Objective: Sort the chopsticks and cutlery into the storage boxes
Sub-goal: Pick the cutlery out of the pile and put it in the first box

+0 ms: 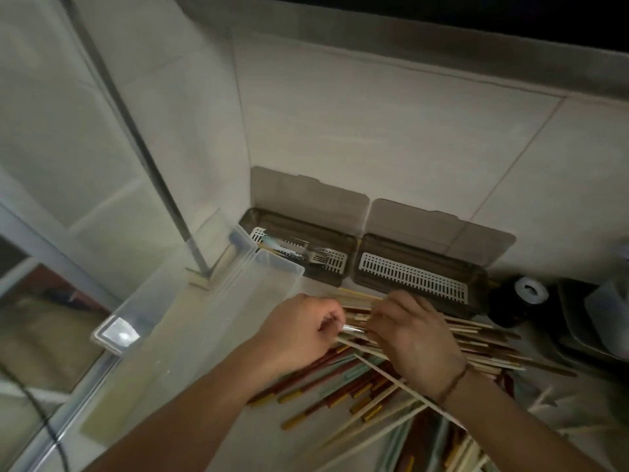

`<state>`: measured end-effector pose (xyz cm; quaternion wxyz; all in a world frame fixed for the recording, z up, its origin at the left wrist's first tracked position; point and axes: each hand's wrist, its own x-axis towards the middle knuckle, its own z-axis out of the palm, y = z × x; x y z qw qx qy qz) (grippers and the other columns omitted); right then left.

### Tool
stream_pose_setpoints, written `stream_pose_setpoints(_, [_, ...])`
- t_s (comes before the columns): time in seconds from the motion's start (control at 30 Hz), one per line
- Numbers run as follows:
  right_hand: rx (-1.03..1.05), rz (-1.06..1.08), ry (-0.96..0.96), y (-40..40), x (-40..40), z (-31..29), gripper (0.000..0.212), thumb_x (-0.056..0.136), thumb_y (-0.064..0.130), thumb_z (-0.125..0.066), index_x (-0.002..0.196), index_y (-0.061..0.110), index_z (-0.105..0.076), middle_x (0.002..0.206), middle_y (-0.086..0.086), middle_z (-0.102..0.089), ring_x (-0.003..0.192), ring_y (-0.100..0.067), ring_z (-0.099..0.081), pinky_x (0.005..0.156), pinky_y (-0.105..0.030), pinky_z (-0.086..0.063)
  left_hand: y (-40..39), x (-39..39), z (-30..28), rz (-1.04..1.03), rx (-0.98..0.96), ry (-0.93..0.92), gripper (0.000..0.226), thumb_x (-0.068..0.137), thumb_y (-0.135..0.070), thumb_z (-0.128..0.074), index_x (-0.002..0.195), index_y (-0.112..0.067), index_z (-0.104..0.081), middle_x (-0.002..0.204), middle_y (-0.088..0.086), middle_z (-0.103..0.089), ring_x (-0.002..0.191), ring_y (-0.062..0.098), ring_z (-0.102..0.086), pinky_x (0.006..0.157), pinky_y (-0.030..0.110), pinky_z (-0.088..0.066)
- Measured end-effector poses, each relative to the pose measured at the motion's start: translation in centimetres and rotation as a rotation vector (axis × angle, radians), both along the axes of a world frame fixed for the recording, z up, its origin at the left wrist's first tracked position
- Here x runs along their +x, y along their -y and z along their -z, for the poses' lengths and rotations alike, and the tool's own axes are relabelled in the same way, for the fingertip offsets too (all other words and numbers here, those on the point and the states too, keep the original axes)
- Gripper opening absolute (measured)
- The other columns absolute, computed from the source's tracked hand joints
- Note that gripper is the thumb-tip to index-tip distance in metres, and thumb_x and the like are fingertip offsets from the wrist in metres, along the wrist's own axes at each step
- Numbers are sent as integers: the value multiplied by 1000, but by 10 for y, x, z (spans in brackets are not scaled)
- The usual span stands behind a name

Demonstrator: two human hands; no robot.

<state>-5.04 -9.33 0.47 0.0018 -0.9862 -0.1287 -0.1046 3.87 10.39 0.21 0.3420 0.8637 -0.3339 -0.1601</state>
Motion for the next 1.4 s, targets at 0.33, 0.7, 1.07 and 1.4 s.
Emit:
stream_pose_setpoints(0.33, [585,480,-324,2,147,17,18,91,4,-54,98,14,-67,96,-3,-64,94,-18,-61,83,-20,-42,-15,67,35,-203,242,281,55,96,-50,-44,145,-26,-36,153,-3,-32,143,23,-21,118,44,-17])
stream_pose_setpoints(0.7, [581,458,-528,-38,232,70,35,84,-3,-51,72,29,-56,87,0,-64,86,-16,-59,76,-22,-46,3,83,57,-95,495,296,57,97,-62,-27,149,-39,-24,159,1,-17,148,28,0,113,64,8])
stream_pose_setpoints(1.07, [810,362,-531,-11,223,82,53,78,-22,-41,99,19,-65,108,-6,-65,105,-20,-60,101,-37,-47,13,81,55,-142,510,272,59,97,-60,-31,148,-32,-26,158,2,-16,147,30,2,113,65,8])
stream_pose_setpoints(1.4, [863,593,-132,84,52,40,15,88,9,-65,96,22,-66,90,-1,-69,84,-18,-66,80,-27,-50,45,14,74,5,71,491,31,83,-41,-60,108,-25,-65,129,4,-50,128,32,-37,107,55,-31])
